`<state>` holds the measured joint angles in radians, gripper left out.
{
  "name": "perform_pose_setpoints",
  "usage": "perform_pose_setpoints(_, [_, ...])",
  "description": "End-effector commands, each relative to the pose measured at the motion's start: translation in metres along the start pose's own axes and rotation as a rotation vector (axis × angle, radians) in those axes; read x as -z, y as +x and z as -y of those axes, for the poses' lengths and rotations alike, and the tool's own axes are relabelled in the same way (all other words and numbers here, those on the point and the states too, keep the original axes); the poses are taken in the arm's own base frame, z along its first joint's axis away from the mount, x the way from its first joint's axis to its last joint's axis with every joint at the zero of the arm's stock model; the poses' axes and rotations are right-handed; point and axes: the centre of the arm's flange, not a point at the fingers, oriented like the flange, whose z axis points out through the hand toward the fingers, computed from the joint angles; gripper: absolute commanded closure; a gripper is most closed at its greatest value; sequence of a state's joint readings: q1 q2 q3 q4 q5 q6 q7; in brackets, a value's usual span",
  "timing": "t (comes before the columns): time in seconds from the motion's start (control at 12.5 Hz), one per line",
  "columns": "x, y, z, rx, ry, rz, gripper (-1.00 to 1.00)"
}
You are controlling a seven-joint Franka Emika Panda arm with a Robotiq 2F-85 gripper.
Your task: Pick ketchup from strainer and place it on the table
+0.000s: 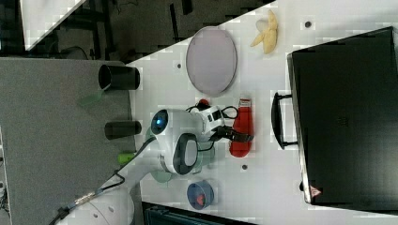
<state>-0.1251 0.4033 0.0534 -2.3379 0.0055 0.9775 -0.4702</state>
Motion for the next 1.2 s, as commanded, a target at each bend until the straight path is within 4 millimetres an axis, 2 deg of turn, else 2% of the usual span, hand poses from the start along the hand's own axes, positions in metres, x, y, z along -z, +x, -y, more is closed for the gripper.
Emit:
perform_pose_setpoints(0.08, [0.099,0.017,0.003,0.0,0.047,-0.149,-1.0])
perform_pose_setpoints(0.24, [0.163,0.012,0.011,-0.057,0.051,-0.151,-1.0])
perform_pose_setpoints(0.56, [0.287,-0.007,0.01,-0.173,0.032,-0.1,-1.0])
perform_pose_setpoints(0.8, [0.37,-0.012,0.01,-0.228,0.061,-0.159,-1.0])
perform_pose_setpoints(0.88, [0.39,-0.014,0.01,-0.248,0.066,-0.166,-1.0])
perform_pose_setpoints(1.04, [0.418,-0.02,0.005,-0.279,0.063,-0.155,-1.0])
perform_pose_setpoints(1.2, [0.43,-0.021,0.004,-0.28,0.069,-0.17,-1.0])
